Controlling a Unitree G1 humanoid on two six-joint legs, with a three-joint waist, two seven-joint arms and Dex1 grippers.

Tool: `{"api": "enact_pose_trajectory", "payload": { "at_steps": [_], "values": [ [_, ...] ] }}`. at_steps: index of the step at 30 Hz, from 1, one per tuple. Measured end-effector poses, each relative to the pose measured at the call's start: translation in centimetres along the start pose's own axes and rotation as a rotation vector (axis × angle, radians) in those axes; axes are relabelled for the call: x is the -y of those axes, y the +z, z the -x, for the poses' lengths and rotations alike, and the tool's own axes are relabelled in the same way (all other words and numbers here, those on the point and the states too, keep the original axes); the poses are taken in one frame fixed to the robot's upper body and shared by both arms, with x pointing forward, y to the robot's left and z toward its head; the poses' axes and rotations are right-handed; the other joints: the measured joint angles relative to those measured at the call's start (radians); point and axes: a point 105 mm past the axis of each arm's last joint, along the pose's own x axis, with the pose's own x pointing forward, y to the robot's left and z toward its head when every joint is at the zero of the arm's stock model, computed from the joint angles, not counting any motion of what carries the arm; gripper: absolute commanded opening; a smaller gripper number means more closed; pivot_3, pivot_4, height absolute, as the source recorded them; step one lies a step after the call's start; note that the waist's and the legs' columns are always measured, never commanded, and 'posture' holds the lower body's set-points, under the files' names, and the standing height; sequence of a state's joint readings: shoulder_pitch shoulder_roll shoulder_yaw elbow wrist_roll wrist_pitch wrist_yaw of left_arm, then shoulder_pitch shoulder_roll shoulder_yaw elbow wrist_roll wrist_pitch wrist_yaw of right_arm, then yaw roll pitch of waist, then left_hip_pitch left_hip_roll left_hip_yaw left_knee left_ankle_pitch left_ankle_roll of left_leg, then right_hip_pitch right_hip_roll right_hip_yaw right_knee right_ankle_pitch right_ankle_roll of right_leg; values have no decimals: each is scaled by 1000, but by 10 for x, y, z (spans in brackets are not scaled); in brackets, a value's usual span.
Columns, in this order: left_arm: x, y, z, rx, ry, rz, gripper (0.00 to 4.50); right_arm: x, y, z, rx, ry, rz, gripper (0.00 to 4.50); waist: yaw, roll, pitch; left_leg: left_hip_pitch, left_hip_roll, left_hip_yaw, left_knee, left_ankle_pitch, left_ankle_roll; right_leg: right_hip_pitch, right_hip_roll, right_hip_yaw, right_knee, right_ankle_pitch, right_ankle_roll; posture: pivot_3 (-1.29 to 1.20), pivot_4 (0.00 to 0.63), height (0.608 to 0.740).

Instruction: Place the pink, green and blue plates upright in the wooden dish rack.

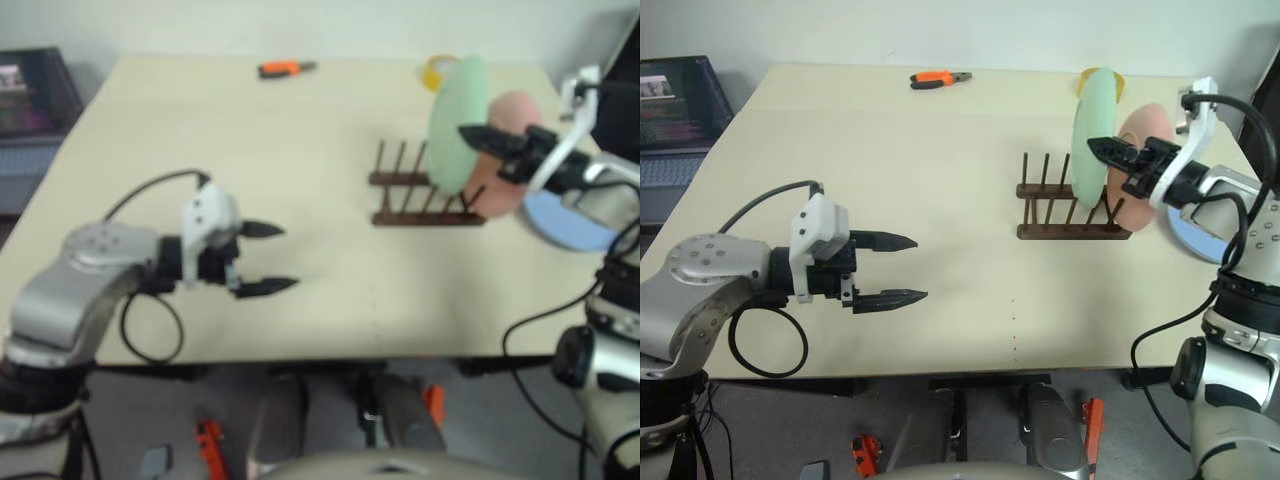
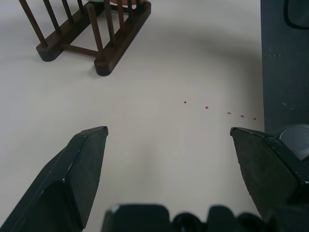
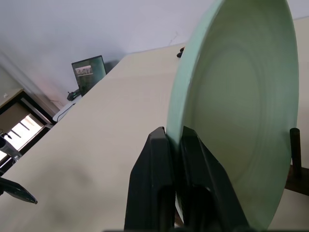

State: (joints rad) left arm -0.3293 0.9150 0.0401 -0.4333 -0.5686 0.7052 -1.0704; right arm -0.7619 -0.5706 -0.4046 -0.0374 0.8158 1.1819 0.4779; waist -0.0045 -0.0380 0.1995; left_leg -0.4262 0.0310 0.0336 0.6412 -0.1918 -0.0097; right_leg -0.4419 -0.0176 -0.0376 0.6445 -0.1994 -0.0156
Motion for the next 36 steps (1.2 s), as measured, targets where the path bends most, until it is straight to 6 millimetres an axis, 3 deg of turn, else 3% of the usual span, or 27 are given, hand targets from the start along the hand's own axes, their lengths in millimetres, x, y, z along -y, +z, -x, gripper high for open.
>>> {"api": "enact_pose_trajectory", "payload": {
  "at_steps": [1,2,11,18,21,23,25,26,28,31,36],
  "values": [
    [0,0,0,0,0,0,4500,1,-1,0,-3,-6,4,526,0,0,0,0,0,0,0,0,0,0,0,0,0,0,0,0,150,740],
    [0,0,0,-1,-1,0,4500,3,-2,1,-3,-17,8,669,1,0,0,0,0,0,0,0,0,0,0,0,0,0,0,0,150,740],
    [-3,2,-1,2,-4,-15,4500,10,3,7,-5,-63,100,3821,2,0,0,0,0,0,0,0,0,0,0,0,0,0,0,0,150,740],
    [-7,6,0,4,-5,-28,4500,8,33,28,-28,-117,375,3821,2,0,0,-1,-1,0,0,0,0,0,0,0,-1,-1,-1,0,150,740],
    [-6,7,-1,0,-16,-38,4500,9,58,40,-4,-176,484,3821,2,1,1,-1,-1,0,1,0,0,-1,-1,0,-1,-1,-1,0,150,740],
    [-5,10,-5,4,-36,-54,4500,16,78,66,-49,-284,627,3821,7,3,2,-3,-1,0,1,0,0,-1,-1,-1,-2,-1,-1,0,150,740],
    [-5,14,-8,12,-40,-69,4500,31,83,98,-179,-421,776,3821,22,2,1,-4,-2,0,0,-1,-1,-1,-2,-4,-3,-4,-2,0,150,740],
    [-6,17,-11,26,-40,-76,4500,38,76,106,-254,-448,806,3821,24,-1,0,-3,-2,0,0,-1,-1,0,-2,-4,-3,-4,-2,0,150,740],
    [-6,34,-27,96,-50,-103,4500,61,42,117,-449,-462,834,3821,26,-4,-2,-3,-1,0,3,-2,-1,1,-3,-3,-4,-4,-1,0,150,740],
    [3,46,-52,145,-100,-119,4500,92,1,128,-613,-485,797,3821,21,-1,-1,-3,-4,2,5,-1,0,1,-3,1,-3,-1,4,0,150,740],
    [24,57,-100,142,-179,-194,4500,123,-25,136,-709,-541,806,3821,2,0,-1,0,-4,3,5,-1,1,2,-2,2,-2,0,6,0,150,740]
  ]
}}
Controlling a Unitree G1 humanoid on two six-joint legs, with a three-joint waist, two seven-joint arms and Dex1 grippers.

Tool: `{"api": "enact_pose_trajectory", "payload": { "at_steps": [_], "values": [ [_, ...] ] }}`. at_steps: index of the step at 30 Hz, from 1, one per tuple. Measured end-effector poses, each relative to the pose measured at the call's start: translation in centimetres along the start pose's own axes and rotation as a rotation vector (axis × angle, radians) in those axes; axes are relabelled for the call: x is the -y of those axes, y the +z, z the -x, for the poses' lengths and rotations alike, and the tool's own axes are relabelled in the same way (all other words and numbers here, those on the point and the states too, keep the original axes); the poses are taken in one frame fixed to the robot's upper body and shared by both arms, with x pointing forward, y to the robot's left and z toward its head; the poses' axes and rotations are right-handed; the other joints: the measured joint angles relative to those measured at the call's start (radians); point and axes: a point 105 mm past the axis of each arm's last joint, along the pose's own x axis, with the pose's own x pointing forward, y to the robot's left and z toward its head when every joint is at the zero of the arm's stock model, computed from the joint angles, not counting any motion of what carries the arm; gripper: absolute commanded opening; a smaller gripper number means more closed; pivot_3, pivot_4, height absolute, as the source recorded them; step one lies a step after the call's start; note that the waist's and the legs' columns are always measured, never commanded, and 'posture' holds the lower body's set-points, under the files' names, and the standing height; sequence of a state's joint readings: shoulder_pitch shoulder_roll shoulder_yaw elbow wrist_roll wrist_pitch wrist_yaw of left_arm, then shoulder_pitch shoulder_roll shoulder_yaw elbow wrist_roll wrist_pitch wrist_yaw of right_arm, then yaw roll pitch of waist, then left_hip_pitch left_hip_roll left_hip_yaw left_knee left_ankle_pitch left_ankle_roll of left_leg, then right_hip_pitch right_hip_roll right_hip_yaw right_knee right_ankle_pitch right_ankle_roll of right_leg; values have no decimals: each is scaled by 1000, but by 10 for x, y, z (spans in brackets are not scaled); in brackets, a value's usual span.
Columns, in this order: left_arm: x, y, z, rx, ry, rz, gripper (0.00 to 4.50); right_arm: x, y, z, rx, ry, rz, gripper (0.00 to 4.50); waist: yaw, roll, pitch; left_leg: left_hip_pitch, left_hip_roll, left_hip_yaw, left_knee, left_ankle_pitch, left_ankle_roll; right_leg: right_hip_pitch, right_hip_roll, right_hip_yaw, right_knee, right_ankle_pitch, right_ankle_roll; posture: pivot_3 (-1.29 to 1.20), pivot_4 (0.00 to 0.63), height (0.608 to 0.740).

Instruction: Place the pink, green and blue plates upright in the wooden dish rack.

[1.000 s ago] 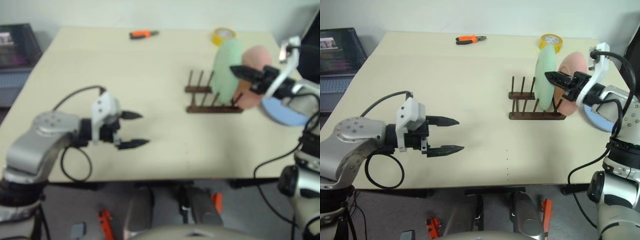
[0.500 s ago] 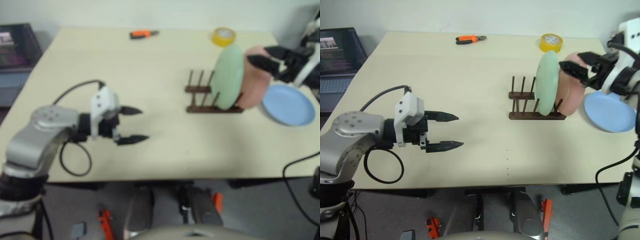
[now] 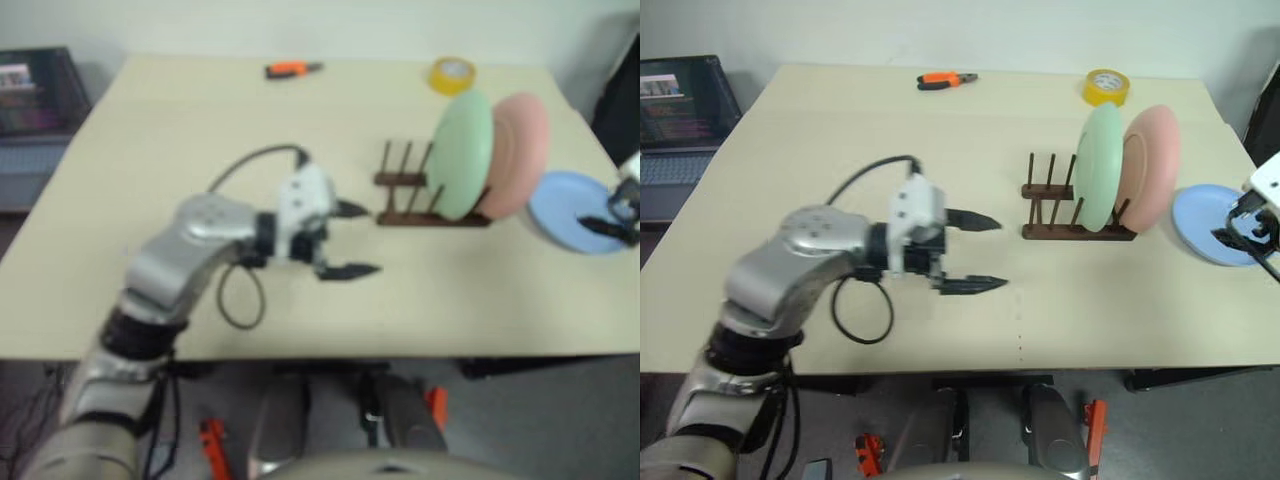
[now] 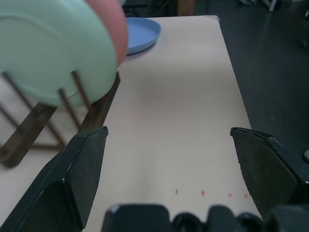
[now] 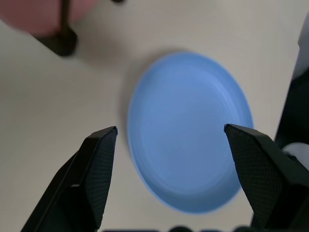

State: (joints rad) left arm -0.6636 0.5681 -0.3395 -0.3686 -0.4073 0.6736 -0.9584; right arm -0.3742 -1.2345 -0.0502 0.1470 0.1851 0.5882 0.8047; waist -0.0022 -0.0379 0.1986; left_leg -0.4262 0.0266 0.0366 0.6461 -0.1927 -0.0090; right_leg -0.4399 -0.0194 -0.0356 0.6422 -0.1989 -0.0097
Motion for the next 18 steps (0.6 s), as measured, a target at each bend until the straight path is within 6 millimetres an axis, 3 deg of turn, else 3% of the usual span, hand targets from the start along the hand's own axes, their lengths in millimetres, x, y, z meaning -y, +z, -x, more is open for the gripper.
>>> {"api": "enact_pose_trajectory", "payload": {
  "at_steps": [3,7,13,16,18],
  "values": [
    [6,-10,-23,-51,-26,-33,4500,-11,-9,-18,-7,34,-30,3821,-6,0,0,1,0,0,-1,0,0,0,1,1,2,0,0,0,150,740],
    [-1,-24,-42,-116,39,-44,4500,-23,-31,-39,-50,71,-87,3821,-3,0,0,1,0,-2,-1,0,0,0,4,-1,3,1,2,0,150,740],
    [-7,-23,-50,-123,96,-54,4500,-31,-46,-57,-66,86,-139,3821,-5,1,0,1,0,-2,-1,0,0,0,4,1,3,2,3,0,150,740],
    [-6,-21,-54,-119,93,-46,4500,-28,-48,-66,-55,57,-153,3248,-5,1,0,2,0,-1,0,0,0,2,4,1,3,2,3,0,150,740],
    [-6,-22,-53,-126,97,-46,4500,-29,-48,-69,-49,53,-155,2592,-5,1,0,2,0,-2,0,0,0,2,4,1,3,2,3,0,150,740]
  ]
}}
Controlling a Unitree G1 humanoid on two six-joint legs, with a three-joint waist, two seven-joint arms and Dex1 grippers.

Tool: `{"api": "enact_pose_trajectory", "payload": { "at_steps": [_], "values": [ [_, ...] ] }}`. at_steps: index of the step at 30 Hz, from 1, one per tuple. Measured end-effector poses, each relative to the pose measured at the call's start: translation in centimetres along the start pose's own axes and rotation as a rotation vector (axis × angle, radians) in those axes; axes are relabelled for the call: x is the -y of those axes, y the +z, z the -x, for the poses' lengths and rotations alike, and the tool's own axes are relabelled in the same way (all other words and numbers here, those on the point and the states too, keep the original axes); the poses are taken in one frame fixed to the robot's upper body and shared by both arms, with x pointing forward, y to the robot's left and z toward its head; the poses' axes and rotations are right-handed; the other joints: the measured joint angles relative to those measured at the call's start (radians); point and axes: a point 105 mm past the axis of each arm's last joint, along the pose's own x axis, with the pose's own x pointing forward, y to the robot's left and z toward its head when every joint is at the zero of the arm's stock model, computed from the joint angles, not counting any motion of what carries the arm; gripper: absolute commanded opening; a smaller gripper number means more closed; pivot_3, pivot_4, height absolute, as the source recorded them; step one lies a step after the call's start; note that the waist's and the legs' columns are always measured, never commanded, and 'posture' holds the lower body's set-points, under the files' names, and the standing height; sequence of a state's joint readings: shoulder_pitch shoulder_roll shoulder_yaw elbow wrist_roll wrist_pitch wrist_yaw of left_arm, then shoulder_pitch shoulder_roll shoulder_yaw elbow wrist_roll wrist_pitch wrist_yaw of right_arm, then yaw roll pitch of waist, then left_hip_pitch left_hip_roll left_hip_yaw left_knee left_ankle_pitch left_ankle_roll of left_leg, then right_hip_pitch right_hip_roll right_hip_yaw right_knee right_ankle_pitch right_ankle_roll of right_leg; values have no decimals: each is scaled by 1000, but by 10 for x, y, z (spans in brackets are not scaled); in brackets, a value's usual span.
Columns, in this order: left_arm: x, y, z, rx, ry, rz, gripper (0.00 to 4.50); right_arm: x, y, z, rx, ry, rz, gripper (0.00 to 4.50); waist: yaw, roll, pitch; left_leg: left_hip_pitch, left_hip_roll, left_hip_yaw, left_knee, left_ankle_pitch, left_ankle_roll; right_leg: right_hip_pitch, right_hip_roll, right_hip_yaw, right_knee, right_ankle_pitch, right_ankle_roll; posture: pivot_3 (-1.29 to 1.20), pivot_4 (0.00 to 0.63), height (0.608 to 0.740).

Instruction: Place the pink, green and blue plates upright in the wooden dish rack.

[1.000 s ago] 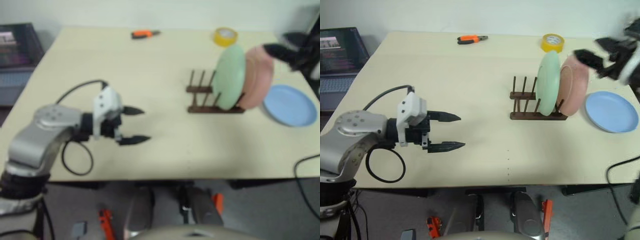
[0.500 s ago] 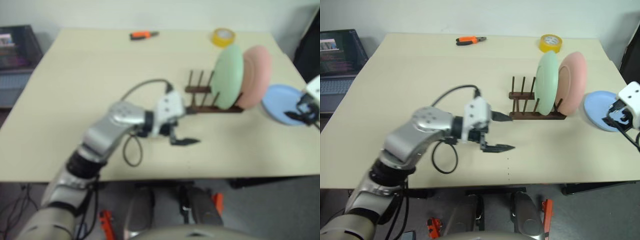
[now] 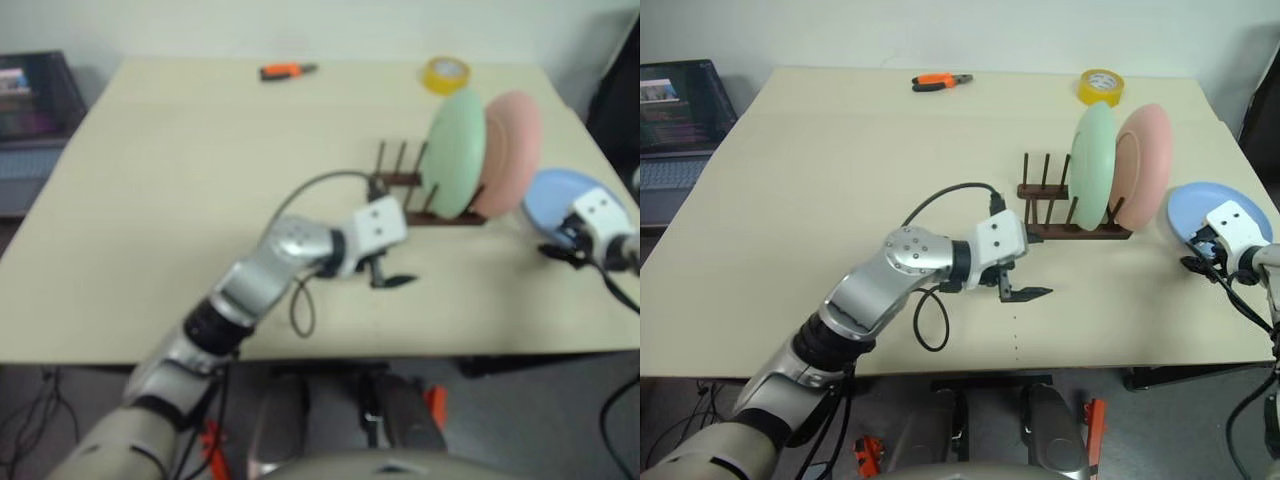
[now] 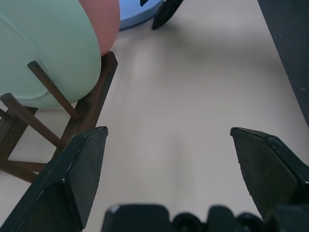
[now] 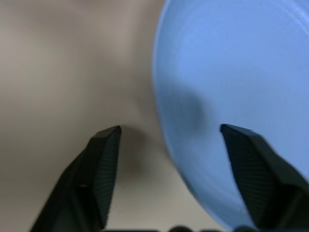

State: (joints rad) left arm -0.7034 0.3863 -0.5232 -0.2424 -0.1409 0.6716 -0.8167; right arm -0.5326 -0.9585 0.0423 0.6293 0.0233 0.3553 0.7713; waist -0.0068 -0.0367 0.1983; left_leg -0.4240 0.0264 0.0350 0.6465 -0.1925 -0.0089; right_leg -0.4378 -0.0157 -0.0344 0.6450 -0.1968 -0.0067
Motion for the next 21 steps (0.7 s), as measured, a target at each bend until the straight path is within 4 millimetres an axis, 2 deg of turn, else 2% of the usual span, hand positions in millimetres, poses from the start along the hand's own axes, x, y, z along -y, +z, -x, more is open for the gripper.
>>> {"api": "enact_pose_trajectory", "payload": {
  "at_steps": [7,13,21],
  "values": [
    [-1,0,1,-8,3,-8,4500,0,0,-10,17,-30,2,102,2,0,0,3,0,0,0,0,1,3,-2,0,0,0,0,0,150,740],
    [-6,-1,6,-13,13,-13,4500,2,11,4,44,-24,-8,44,5,0,0,2,0,-1,-1,0,1,4,-2,0,0,0,1,0,150,740],
    [-17,2,15,22,27,-13,4500,17,67,60,255,-93,-103,44,4,1,0,2,1,-2,-1,0,1,3,-2,-1,0,0,0,0,150,740]
  ]
}}
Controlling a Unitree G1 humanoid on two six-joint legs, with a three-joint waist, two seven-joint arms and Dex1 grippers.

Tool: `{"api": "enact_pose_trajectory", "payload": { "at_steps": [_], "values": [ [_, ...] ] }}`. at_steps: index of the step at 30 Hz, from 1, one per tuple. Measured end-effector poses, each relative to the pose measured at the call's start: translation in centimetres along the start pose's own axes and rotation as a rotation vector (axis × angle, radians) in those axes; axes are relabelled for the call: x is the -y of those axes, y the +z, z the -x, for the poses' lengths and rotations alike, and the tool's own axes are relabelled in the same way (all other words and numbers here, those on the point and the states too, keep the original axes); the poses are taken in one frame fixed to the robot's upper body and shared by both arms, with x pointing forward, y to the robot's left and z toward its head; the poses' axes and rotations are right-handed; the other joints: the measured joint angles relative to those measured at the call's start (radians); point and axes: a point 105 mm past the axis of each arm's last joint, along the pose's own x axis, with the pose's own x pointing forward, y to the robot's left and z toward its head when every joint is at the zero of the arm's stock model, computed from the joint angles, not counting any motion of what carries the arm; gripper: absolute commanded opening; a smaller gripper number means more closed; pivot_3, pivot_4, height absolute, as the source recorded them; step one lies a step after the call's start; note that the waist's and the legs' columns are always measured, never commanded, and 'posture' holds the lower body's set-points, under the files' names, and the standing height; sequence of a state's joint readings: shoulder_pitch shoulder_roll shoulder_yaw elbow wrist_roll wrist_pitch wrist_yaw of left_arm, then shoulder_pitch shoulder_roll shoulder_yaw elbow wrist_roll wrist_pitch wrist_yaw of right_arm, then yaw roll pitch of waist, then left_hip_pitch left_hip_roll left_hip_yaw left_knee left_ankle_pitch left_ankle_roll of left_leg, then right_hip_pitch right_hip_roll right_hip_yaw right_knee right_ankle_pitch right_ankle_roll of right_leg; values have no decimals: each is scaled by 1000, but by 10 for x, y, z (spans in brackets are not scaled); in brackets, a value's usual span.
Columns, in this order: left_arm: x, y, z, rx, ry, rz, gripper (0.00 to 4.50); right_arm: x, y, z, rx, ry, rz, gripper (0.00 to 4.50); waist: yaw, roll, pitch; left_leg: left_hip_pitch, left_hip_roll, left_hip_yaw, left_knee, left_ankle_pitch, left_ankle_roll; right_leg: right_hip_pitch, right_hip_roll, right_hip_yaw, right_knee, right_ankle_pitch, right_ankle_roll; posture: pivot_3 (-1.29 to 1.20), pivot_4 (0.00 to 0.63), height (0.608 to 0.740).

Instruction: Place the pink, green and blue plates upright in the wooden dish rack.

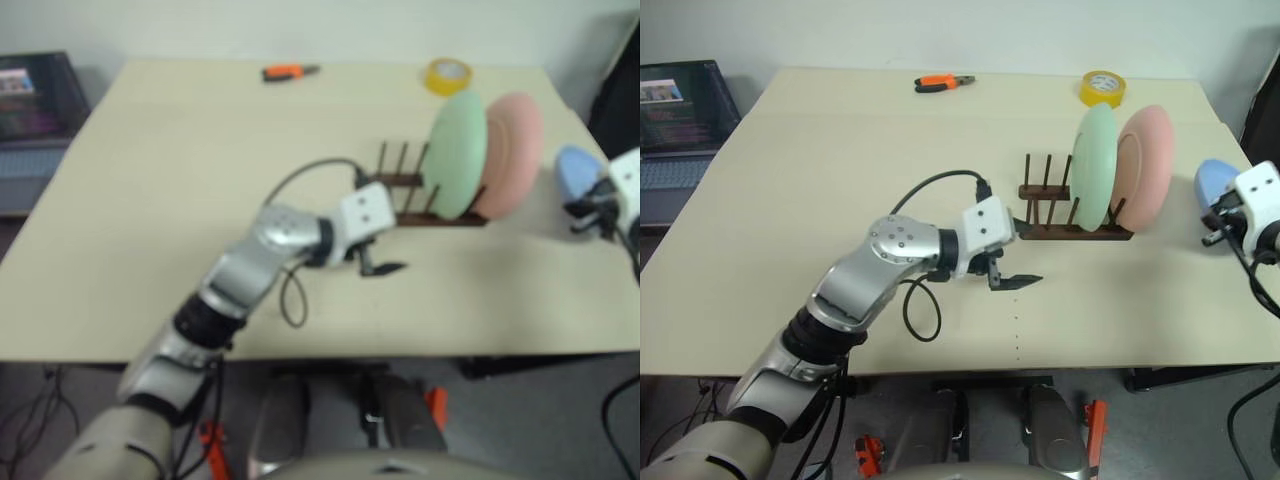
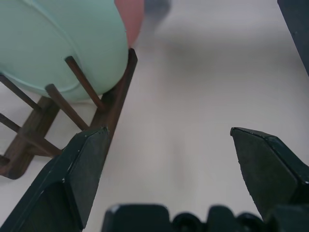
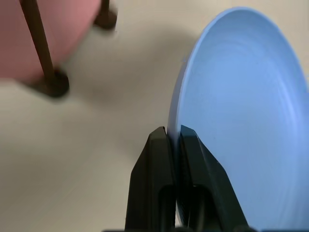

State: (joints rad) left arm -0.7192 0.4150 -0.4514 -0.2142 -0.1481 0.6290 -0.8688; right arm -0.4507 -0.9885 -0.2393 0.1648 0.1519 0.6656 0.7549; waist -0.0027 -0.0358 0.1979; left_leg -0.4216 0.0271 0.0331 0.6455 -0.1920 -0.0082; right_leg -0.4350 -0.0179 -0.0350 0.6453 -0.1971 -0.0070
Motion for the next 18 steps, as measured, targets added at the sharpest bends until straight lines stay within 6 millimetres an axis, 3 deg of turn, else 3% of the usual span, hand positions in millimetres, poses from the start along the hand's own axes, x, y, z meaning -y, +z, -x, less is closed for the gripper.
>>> {"api": "enact_pose_trajectory", "payload": {
  "at_steps": [5,9,11,14,18],
  "values": [
    [-8,10,8,78,-13,30,4500,14,40,34,112,-49,-62,44,2,1,0,-2,0,1,0,0,0,-1,-1,0,-1,-1,-1,0,150,740],
    [-18,46,22,254,-17,54,4500,13,100,69,314,-16,-68,44,-2,1,0,-3,0,1,0,0,0,-4,0,0,-1,1,1,0,150,740],
    [-24,66,33,341,-4,51,4500,5,134,86,440,27,-54,44,-3,1,0,-3,0,0,0,0,0,-3,0,0,-1,0,1,0,150,740],
    [-35,85,48,436,51,53,4500,-11,169,100,592,108,-40,44,-3,1,0,-3,0,-1,0,0,0,-2,1,-1,-1,0,0,0,150,740],
    [-51,88,64,476,173,74,4500,-39,205,102,772,274,-111,44,-9,1,0,-3,1,0,0,0,0,-3,1,1,0,1,2,0,150,740]
  ]
}}
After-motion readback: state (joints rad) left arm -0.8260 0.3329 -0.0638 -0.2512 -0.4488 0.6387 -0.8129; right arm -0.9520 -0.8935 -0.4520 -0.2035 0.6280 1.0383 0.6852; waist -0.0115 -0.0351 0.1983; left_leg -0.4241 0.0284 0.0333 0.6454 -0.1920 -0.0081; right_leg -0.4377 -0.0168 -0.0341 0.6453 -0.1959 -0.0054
